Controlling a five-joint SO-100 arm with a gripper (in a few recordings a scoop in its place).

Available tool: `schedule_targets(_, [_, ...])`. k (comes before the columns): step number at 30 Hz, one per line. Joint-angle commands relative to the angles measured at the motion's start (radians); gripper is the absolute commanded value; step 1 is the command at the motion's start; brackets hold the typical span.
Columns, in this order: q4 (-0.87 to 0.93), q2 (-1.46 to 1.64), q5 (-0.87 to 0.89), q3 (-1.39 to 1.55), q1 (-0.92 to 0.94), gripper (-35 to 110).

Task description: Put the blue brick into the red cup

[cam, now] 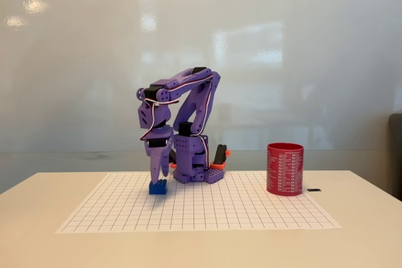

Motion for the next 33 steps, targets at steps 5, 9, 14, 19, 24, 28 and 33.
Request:
schedule_targets(5, [-0.057, 0.034, -0.098, 0.054, 0.087, 54])
schedule_targets(9, [-0.072, 0.035, -0.106, 0.051, 0.084, 4])
schedule_targets(14, [-0.083, 0.032, -0.137, 0.067, 0.08, 0])
schedule_targets(19, [-0.098, 0.051, -0.178, 0.075, 0.086, 0])
schedule_targets(24, [-0.146, 0.052, -0.118, 0.049, 0.048, 0])
schedule_targets(28, [-0.067, 0.06, -0.044, -0.156, -0.029, 0])
schedule_targets(33, [0.181, 0.081, 0.006, -0.546, -0.126, -1])
